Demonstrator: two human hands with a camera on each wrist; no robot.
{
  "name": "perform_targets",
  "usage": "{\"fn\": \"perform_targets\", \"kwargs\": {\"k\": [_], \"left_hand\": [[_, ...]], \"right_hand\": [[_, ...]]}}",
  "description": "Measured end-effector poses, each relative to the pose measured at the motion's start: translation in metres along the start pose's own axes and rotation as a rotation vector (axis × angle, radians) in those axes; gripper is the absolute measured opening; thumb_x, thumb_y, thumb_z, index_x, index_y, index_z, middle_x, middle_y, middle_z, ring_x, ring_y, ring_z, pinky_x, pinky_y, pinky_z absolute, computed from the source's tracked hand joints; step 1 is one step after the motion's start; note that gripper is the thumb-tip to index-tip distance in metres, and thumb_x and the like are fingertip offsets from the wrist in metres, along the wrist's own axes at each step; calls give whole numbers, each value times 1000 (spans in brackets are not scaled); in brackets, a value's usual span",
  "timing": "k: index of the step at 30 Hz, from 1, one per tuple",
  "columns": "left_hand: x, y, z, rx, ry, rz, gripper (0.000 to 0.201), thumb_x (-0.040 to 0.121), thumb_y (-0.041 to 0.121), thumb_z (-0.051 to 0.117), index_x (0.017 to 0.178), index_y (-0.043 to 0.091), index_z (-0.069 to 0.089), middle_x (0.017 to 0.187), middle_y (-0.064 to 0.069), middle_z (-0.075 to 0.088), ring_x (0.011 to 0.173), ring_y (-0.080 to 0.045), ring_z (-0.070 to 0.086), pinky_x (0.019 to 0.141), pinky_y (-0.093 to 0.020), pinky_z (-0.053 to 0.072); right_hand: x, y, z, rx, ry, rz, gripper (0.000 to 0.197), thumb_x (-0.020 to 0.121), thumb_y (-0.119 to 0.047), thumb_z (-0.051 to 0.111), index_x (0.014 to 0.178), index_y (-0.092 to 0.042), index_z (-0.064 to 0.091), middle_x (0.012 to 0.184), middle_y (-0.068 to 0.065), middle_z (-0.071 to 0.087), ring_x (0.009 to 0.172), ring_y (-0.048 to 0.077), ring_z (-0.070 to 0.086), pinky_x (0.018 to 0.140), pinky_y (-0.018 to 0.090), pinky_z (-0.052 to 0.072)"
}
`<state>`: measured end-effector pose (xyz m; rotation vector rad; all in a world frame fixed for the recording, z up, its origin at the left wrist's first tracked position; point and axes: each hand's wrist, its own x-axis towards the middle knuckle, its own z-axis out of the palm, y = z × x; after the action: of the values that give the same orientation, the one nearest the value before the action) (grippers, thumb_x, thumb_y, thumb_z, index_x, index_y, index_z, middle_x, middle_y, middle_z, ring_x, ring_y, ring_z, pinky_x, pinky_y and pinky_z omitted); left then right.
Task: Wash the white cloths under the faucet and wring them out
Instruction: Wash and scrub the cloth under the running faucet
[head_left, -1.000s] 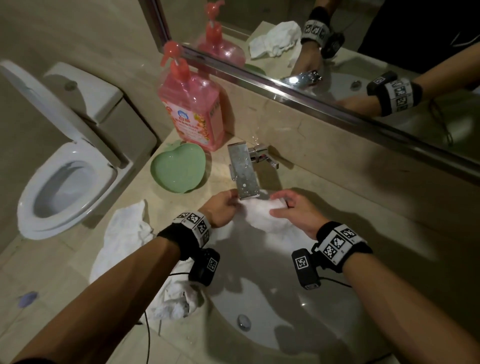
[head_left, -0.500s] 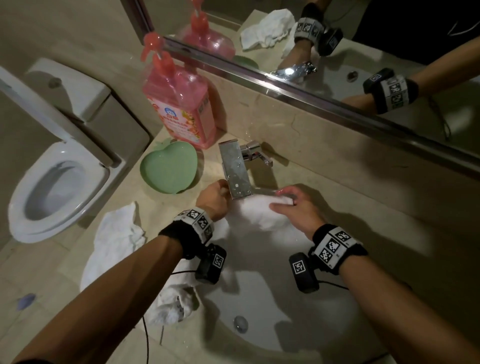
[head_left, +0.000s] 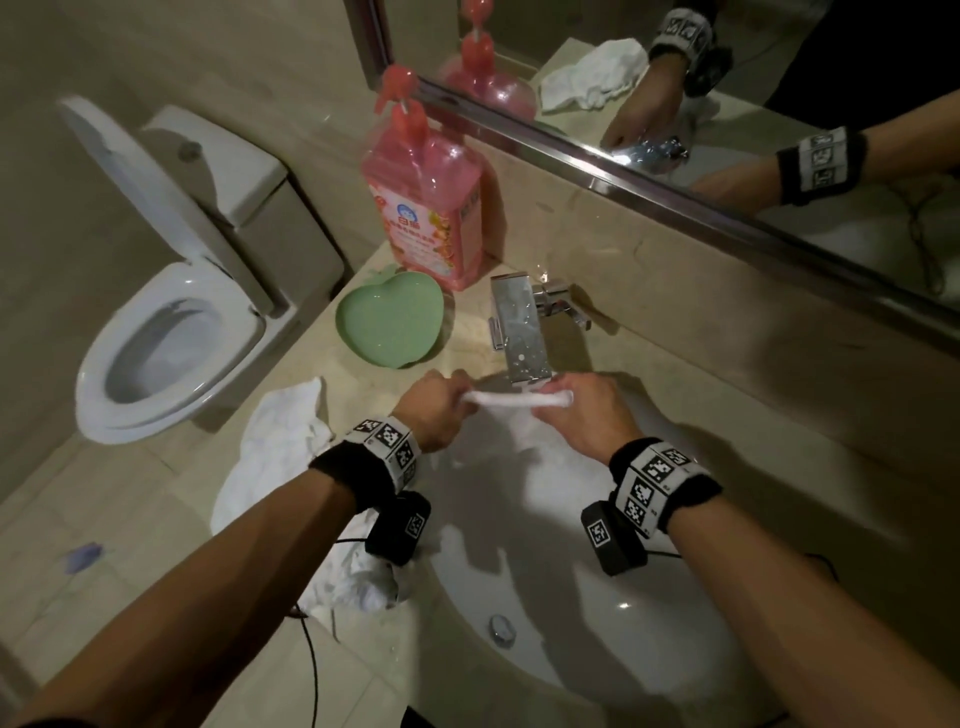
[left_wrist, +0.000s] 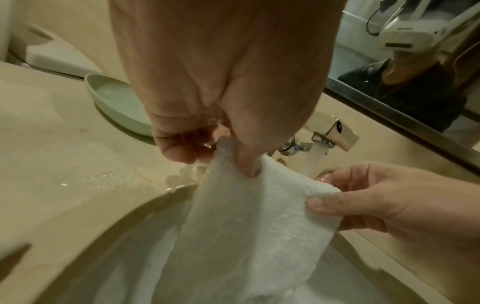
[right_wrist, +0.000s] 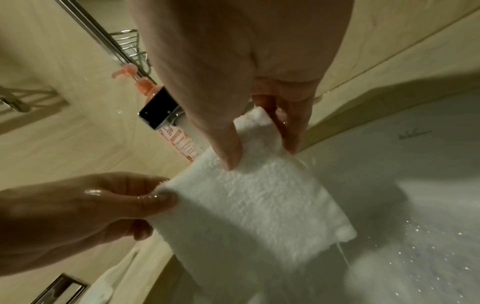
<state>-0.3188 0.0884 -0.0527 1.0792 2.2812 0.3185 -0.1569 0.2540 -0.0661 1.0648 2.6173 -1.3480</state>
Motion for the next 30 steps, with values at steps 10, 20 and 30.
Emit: {"fn": "perform_targets", "kwargs": {"k": [10, 20, 30], "left_hand": [[17, 22, 8, -426, -17, 61, 17, 101, 25, 52, 101, 12, 62, 102, -6, 66, 99, -27, 62, 90, -35, 48], [38, 38, 22, -744, -114, 25, 34, 96, -1, 47, 106, 24, 68, 73, 17, 70, 66, -2, 65, 55, -28, 56], [4, 3, -12, -658, -33, 147, 24, 101, 25, 53, 78, 23, 58, 62, 15, 53, 55, 0, 48, 55, -17, 41]], "right_hand": [[-10, 17, -31, 302, -41, 99, 32, 88, -27, 73, 68, -23, 47, 67, -10, 49, 58, 5, 44, 63, 32, 35], [2, 47, -33, 572, 51, 331, 32, 89, -27, 77, 118, -16, 71, 111, 3, 74, 106, 24, 68, 91, 39, 56], [13, 24, 2, 541, -201, 273, 46, 88, -42, 76, 127, -18, 68, 123, 2, 72, 116, 22, 66, 105, 50, 50]]}}
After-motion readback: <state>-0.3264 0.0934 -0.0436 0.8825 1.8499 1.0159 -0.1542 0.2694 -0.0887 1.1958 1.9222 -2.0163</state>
